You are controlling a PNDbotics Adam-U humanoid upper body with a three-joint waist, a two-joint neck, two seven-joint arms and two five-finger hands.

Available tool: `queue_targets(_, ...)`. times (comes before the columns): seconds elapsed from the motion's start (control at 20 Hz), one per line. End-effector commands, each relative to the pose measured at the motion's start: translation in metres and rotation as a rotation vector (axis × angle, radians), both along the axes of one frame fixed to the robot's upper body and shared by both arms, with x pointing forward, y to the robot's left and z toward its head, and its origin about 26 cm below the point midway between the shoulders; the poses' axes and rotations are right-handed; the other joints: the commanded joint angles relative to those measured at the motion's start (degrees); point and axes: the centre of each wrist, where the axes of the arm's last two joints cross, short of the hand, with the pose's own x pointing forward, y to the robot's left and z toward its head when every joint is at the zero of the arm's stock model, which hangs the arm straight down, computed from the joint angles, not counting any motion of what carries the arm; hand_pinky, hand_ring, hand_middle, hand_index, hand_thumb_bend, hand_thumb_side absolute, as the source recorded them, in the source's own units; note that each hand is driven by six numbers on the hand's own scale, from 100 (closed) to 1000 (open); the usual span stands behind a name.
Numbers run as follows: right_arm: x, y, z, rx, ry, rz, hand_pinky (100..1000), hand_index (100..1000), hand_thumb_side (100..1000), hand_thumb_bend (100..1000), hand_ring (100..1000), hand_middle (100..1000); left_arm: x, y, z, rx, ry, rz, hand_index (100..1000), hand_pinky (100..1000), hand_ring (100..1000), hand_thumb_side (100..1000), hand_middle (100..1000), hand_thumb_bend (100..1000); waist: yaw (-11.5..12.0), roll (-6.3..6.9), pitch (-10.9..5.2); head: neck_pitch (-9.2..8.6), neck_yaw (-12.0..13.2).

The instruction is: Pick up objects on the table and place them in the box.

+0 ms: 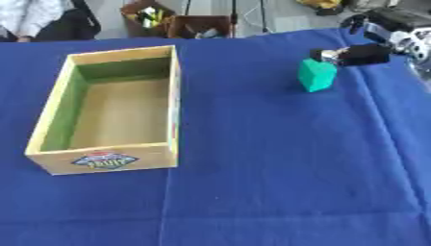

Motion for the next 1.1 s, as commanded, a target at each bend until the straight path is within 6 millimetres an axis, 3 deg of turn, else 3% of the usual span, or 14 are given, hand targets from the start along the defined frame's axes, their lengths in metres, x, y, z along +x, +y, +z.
queue_targets(0.05,-0.002,-0.002,0.008,-0.016,-0.02,-0.065,924,949,918,510,989,844,-0.002,-0.001,0.01,0.019,-0.036,-0.008,892,611,730,1000,813,100,-0.03,-0.2,-1.41,-0.11,0.03)
queue_targets(0.7,0.009,0.011,-0.006,0.043,0.008,-0.117,921,961,919,534,983,840,-0.002,-0.003,0.011,0.014,-0.043,-0.021,887,611,737,1000,813,100,-0.03,-0.42,-1.32,-0.15,-0.01)
queue_targets(1.1,0.026,0.006,-0.025,0.049,-0.001,-0.201,909,964,905,480,972,828,-0.001,-0.005,0.011,0.011,-0.044,-0.028,875,610,737,1000,813,100,0.49,-0.35,-0.62,-0.86,-0.82)
